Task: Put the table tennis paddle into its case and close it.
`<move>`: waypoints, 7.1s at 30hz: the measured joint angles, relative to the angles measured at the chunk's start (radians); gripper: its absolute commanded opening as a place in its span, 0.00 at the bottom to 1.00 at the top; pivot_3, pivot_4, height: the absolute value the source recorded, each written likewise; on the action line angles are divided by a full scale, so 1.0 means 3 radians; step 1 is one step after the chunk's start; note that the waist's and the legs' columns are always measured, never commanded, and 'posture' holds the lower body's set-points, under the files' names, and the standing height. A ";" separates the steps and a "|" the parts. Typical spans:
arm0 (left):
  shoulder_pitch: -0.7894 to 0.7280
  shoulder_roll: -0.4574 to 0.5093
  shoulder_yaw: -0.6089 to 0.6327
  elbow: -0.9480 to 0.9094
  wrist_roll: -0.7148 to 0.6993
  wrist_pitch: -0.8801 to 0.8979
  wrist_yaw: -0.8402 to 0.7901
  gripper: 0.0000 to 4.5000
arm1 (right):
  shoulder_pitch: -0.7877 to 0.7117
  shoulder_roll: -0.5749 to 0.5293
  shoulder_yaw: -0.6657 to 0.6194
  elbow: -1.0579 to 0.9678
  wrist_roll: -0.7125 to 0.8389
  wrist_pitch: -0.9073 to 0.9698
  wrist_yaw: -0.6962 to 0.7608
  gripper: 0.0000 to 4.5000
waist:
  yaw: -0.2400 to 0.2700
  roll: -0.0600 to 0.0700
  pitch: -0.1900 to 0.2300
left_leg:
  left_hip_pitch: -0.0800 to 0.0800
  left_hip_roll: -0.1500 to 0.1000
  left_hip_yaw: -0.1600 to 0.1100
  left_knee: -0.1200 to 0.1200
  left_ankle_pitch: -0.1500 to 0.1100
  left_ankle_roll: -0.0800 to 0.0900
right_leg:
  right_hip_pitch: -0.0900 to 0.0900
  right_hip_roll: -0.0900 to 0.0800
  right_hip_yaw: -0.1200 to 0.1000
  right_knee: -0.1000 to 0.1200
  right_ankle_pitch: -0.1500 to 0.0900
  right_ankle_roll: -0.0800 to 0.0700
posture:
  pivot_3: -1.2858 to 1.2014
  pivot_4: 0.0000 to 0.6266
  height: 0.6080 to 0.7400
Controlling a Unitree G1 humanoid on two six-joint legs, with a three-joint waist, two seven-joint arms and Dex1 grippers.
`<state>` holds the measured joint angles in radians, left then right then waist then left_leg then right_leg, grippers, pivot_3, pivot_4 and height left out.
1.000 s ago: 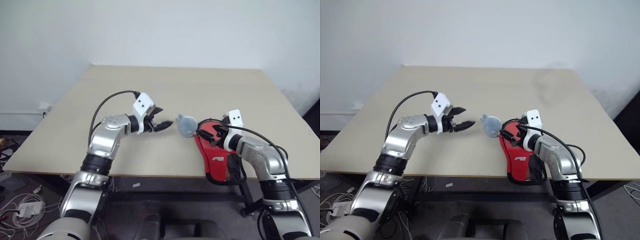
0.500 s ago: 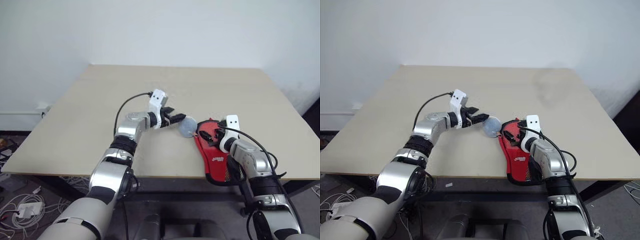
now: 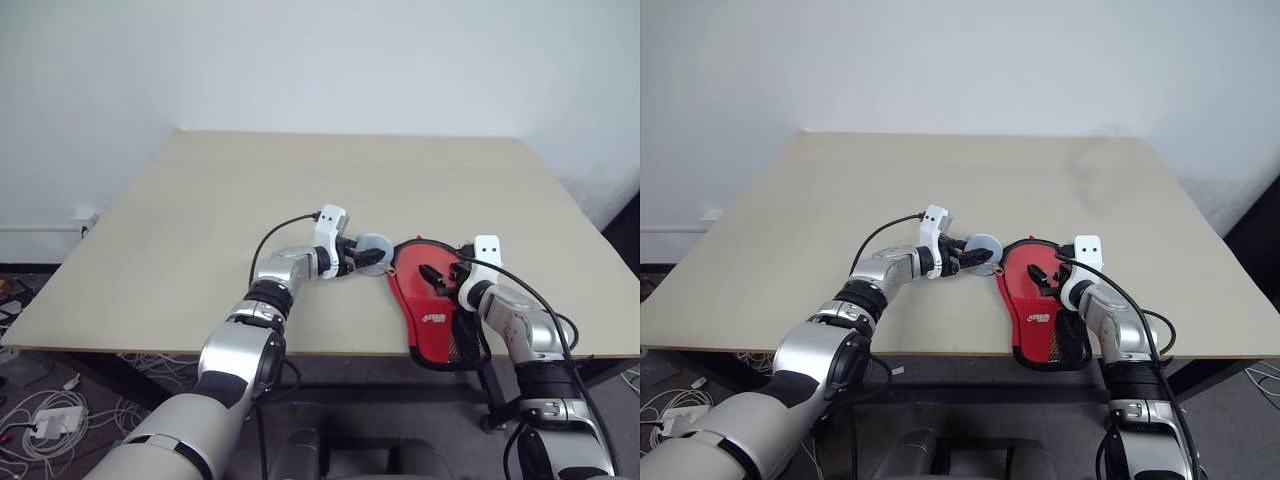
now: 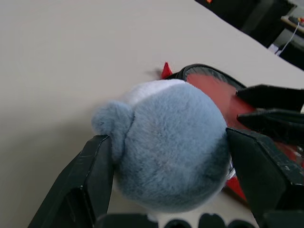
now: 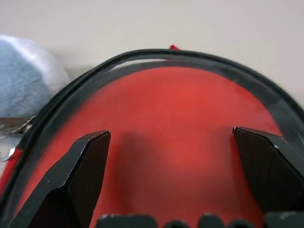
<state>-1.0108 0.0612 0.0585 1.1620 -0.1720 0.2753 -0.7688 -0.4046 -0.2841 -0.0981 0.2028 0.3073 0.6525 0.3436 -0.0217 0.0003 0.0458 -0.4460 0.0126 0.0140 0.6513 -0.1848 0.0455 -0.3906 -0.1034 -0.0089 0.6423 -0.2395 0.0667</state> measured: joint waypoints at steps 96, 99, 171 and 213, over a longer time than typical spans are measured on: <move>0.1125 0.0023 -0.0297 -0.1317 0.0275 -0.1375 -0.1033 0.75 | -0.0788 0.0114 -0.0696 0.0022 0.0206 -0.0239 -0.0294 1.00 | -0.0033 0.0001 -0.0014 | -0.0002 0.0000 0.0001 -0.0017 0.0010 0.0009 | -0.0003 0.0003 0.0008 0.0005 0.0004 -0.0006 | 0.52 0.00 0.82; 0.1110 -0.0146 -0.0402 -0.1644 0.0248 -0.1192 -0.0908 0.75 | -0.0924 0.0131 -0.0692 0.0148 0.0265 -0.0203 -0.0335 1.00 | 0.0002 0.0001 -0.0014 | -0.0001 -0.0001 0.0004 -0.0007 0.0010 0.0009 | -0.0001 0.0001 0.0007 0.0000 0.0004 -0.0007 | 0.52 0.00 0.82; 0.1050 -0.0548 -0.1170 -0.1520 0.0840 -0.0237 0.0624 0.75 | -0.2417 0.0574 -0.0387 0.3617 -0.0435 -0.1220 -0.0247 0.00 | -0.0014 0.0009 -0.0013 | -0.0001 -0.0004 0.0001 -0.0009 0.0007 0.0001 | -0.0005 0.0003 0.0009 0.0006 0.0008 -0.0007 | 0.52 0.00 0.82; 0.1427 -0.0292 -0.1083 -0.2313 0.0569 0.0398 0.0710 0.75 | -0.2350 0.0605 -0.1083 0.3651 0.0031 -0.1671 -0.0191 0.00 | -0.0053 0.0012 -0.0014 | 0.0001 -0.0006 0.0000 -0.0010 0.0013 0.0009 | 0.0000 0.0003 0.0011 0.0005 0.0008 -0.0008 | 0.52 0.00 0.82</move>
<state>-0.5826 -0.0265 -0.2663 0.4682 -0.0013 0.3948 -0.5559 -1.1095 -0.1026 -0.4230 1.2983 0.3166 0.1510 0.2863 -0.0377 0.0038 0.0417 -0.4458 0.0107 0.0141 0.6481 -0.1810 0.0481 -0.3906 -0.1025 -0.0055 0.6438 -0.2370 0.0644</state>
